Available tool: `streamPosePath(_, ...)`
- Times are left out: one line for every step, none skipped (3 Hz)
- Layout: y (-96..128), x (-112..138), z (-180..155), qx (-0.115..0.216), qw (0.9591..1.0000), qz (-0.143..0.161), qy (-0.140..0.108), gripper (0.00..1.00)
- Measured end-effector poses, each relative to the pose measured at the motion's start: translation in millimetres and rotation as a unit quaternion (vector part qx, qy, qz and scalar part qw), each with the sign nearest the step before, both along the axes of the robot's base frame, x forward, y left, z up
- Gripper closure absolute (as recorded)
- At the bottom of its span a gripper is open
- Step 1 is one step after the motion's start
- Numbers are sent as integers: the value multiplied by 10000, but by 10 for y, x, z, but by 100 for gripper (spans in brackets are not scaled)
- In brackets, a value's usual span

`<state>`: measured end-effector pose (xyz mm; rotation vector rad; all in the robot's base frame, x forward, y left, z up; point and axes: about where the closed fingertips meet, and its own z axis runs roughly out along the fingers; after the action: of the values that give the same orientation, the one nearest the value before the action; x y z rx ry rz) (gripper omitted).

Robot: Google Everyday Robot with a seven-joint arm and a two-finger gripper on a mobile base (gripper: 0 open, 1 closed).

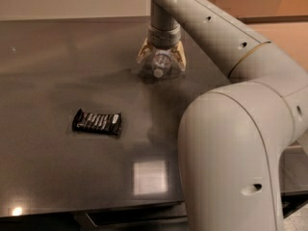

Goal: Place water bottle upright

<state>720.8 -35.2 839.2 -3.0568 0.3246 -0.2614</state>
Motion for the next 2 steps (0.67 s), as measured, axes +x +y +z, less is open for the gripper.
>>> streamPosePath(-2, 27, -9, -145, 9999, 0, -10, 40)
streamPosePath(2, 20, 40, -144, 9999, -54, 61, 64)
